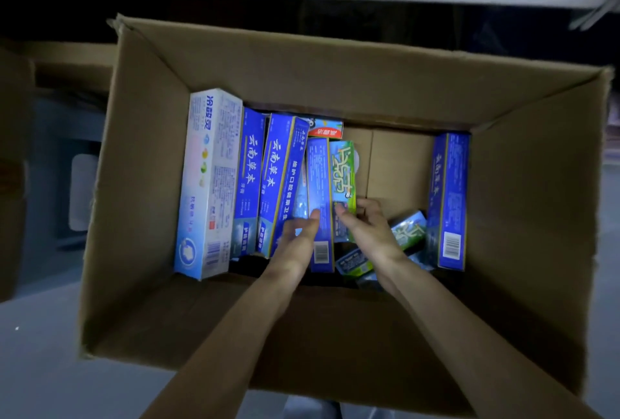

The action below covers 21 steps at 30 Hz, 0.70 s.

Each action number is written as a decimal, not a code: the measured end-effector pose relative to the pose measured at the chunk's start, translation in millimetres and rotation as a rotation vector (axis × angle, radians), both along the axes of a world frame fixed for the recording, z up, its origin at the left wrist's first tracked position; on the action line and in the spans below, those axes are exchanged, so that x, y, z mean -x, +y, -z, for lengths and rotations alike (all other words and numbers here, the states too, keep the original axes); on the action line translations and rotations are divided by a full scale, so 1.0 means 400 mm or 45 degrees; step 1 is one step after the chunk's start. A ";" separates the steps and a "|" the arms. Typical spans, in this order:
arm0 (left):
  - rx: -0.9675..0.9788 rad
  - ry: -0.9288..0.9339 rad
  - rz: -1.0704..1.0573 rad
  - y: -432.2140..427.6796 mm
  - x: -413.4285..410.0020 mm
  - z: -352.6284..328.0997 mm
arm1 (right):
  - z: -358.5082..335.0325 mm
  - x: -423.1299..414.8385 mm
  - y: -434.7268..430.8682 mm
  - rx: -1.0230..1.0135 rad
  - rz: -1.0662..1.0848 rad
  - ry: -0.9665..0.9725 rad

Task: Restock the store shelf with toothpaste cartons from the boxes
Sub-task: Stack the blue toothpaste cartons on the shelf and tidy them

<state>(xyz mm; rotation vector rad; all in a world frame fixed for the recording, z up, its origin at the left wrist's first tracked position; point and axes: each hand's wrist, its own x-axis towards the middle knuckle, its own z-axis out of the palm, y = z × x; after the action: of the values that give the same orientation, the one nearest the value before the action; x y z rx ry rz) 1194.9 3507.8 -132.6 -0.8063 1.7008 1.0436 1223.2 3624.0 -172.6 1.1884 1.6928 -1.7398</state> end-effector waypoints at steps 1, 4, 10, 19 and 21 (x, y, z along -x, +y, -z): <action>-0.027 0.008 0.002 -0.001 0.001 -0.006 | -0.006 0.004 0.005 0.031 0.014 0.015; -0.098 0.036 0.000 -0.006 0.006 -0.014 | -0.019 0.012 0.010 0.147 0.082 0.051; -0.151 0.110 0.029 -0.016 -0.015 -0.028 | -0.026 -0.033 -0.023 0.484 0.367 -0.021; -0.039 0.160 0.089 -0.003 -0.028 -0.050 | -0.085 -0.047 0.005 0.525 0.287 0.035; -0.061 0.155 -0.004 -0.003 -0.027 -0.062 | -0.102 -0.045 0.001 0.503 0.285 0.031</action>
<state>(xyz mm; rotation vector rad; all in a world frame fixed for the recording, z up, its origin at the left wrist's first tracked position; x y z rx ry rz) 1205.9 3506.8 -107.7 -0.7275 1.7697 1.1512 1241.2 3624.3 -132.0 1.2057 1.1832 -2.1057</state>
